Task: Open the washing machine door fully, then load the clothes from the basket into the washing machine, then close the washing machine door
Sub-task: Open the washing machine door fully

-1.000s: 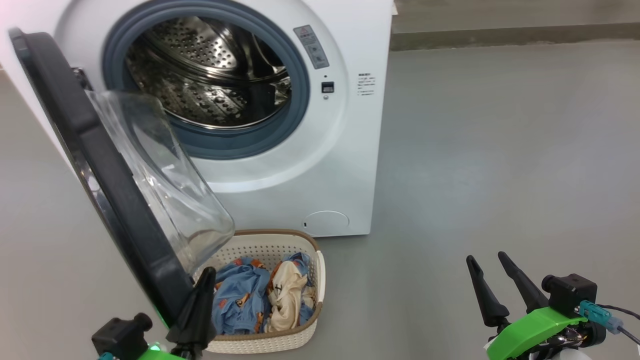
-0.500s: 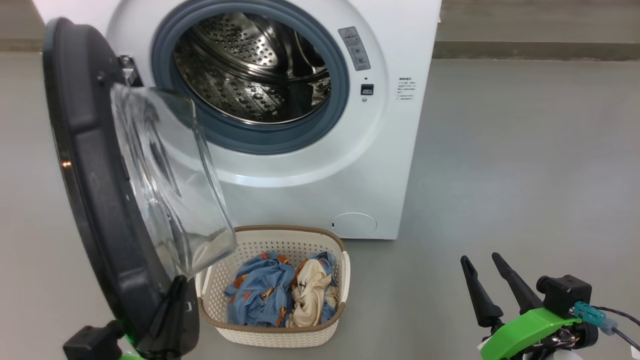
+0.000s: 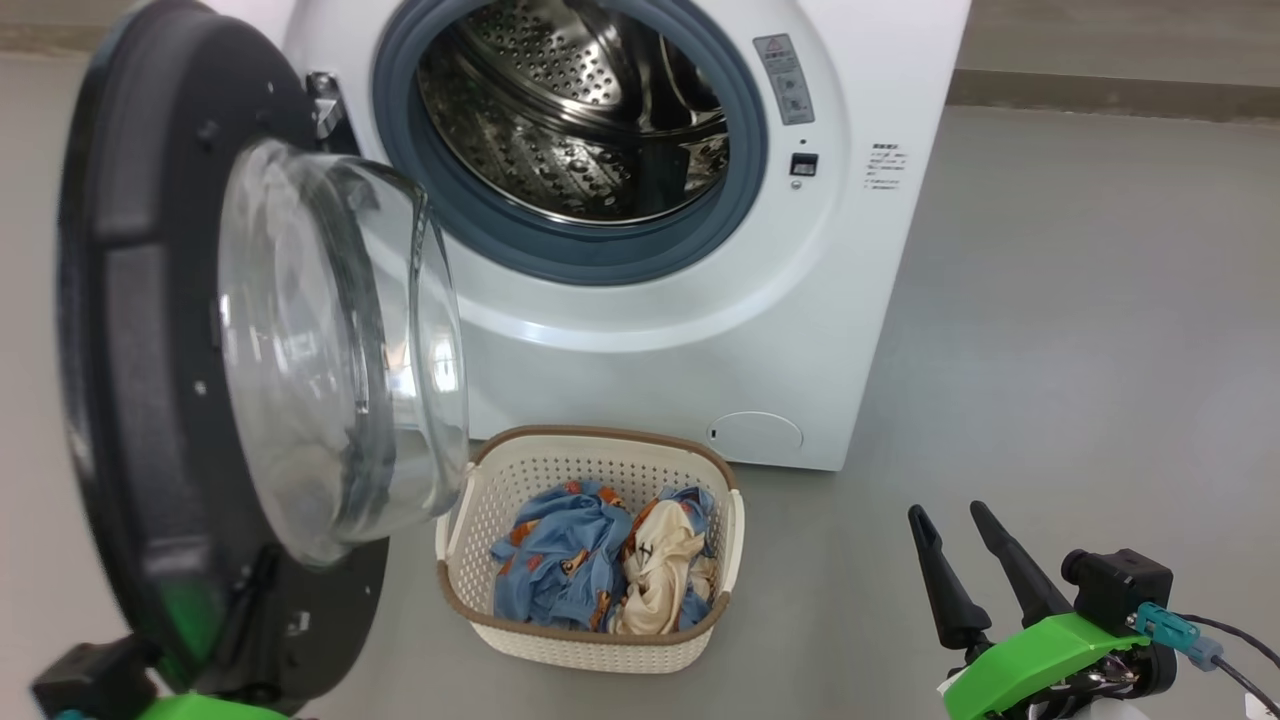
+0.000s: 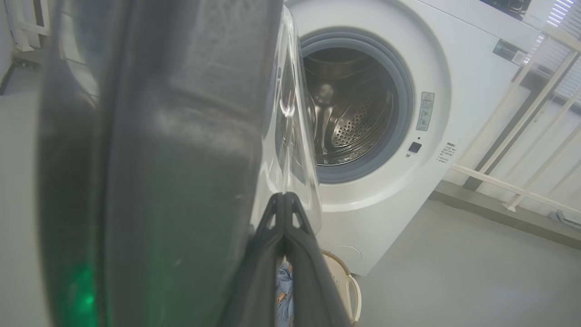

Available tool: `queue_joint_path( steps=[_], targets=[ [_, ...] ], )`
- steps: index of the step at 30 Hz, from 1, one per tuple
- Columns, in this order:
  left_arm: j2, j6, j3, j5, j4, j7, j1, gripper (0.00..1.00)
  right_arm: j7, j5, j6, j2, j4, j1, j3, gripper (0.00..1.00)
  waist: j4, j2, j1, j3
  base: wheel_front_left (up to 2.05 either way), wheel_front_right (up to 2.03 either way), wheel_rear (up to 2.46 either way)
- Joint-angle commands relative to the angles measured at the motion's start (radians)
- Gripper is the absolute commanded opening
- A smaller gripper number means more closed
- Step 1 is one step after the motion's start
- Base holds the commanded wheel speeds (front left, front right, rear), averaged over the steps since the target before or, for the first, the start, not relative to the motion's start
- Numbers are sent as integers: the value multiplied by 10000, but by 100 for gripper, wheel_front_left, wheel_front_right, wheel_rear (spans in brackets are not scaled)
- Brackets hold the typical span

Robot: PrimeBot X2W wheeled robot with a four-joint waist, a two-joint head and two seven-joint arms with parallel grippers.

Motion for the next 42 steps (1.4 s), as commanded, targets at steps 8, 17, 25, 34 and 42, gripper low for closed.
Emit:
queue_joint_path(
  steps=[8,17,25,34,42],
  targets=[
    [824,494,1162,-159,-187,105,-499,0,-122,-156,75,97,-271,-243,20,100,371,0,0,196,0,0,0],
    [1416,473,1710,-444,690,278,-1193,0,-122,-231,75,190,-279,-409,1,100,736,0,0,499,0,0,0],
    [1960,325,2000,-602,1869,369,-2145,0,-122,-299,75,310,-249,-620,-7,100,1094,0,0,906,0,0,0],
    [2491,-4,1991,-620,3453,450,-3368,0,-122,-357,75,358,-192,-916,8,100,1502,0,0,1214,0,0,0],
    [2770,-543,1713,-568,4975,407,-4724,0,-122,-409,75,415,-138,-1109,3,100,1829,0,0,1438,0,0,0]
  ],
)
